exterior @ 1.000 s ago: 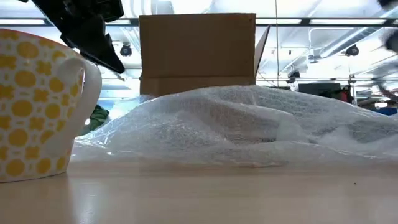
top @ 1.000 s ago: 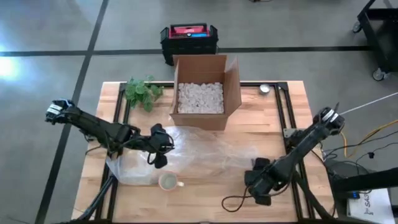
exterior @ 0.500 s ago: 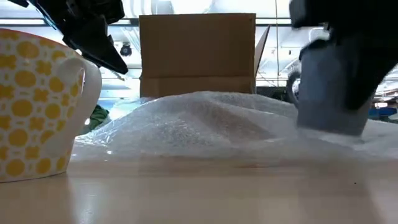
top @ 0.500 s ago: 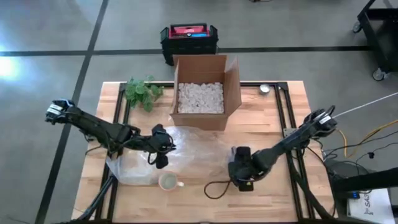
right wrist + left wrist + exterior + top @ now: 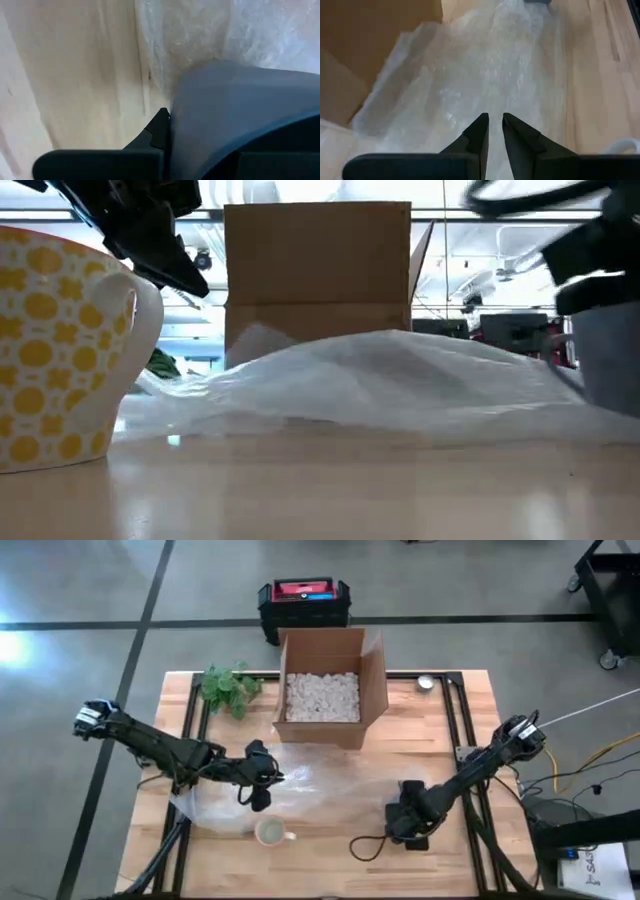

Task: Wrap mug
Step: Wrap the blue mug with the right bubble wrap

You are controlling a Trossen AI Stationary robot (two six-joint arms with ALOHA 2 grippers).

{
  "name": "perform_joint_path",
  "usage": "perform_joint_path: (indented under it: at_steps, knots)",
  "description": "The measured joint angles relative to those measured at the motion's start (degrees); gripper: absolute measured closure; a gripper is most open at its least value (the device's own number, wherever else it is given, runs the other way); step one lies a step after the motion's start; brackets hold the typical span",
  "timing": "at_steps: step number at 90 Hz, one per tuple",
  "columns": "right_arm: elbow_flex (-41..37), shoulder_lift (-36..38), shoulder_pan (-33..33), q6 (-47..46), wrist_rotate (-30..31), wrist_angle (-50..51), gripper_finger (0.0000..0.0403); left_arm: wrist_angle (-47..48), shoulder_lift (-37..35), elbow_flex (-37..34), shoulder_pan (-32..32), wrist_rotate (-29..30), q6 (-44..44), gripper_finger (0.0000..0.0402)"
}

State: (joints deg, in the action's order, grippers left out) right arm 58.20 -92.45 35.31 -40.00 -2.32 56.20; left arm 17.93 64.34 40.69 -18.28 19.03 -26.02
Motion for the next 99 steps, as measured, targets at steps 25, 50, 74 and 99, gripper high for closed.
perform_joint_path:
  at_steps: [25, 50, 74, 99]
  knots:
    - [0.65, 9.98, 1.95, -6.6, 0.93, 0.99, 0.04, -1.88, 0.02, 0.0, 0.02, -0.02, 0.5, 0.0359]
    - [5.35, 12.84, -1.62, 5.32, 14.61, -7.04, 0.04, -4.04, 1.1, 0.0, 0.33, 0.25, 0.48, 0.0359]
    - [4.68, 1.17, -10.67, 22.28, 15.34, -23.95, 0.04, -11.94, 8.26, 0.0, 1.18, 1.35, -0.03, 0.0359]
    - [4.47, -3.41, -6.96, 16.31, 3.12, -8.93, 0.04, -15.87, 16.14, 0.01, 1.14, -1.55, -3.88, 0.0359]
